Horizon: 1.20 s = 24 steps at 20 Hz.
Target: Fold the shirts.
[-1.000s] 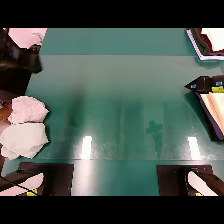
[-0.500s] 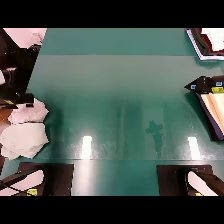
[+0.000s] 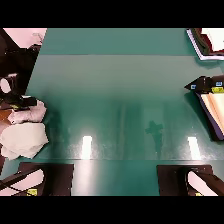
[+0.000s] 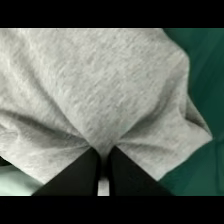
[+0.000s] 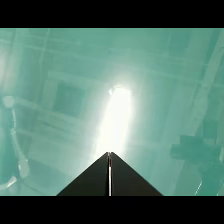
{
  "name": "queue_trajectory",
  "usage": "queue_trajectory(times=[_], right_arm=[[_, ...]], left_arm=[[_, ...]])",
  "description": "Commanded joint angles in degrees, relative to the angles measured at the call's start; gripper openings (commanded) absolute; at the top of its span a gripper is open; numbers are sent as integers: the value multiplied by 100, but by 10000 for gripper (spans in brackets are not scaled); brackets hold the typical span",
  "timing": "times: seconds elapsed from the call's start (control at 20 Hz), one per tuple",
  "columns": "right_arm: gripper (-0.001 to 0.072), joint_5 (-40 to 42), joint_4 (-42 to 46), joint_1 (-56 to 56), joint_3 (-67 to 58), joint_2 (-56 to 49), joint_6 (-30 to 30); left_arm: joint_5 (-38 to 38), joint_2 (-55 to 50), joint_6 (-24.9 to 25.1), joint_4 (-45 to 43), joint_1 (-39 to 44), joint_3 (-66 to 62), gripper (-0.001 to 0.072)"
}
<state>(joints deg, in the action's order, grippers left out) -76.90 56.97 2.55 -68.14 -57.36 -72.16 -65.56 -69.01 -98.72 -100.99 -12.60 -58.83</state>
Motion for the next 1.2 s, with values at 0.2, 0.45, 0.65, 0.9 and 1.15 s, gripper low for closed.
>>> queue_trajectory(times=[0.2, 0.45, 0.65, 0.9, 1.15], right_arm=[[11, 1010, -37, 9, -7, 514, -2], [12, 1438, -46, 17, -9, 809, -2], [12, 1495, -55, 17, -7, 796, -4], [12, 1517, -55, 17, -7, 793, -7], [12, 1432, -39, 17, -2, 791, -4]], left_arm=[[-857, 931, 673, 1047, 1386, -2879, 23], [-1646, 949, 918, 1668, 3141, -5029, 23], [-1593, 673, 975, 1670, 4269, -5134, 23], [-1530, -754, 1521, 2594, 4870, -5125, 25], [-1226, -2063, 1617, 2990, 4791, -5051, 666]])
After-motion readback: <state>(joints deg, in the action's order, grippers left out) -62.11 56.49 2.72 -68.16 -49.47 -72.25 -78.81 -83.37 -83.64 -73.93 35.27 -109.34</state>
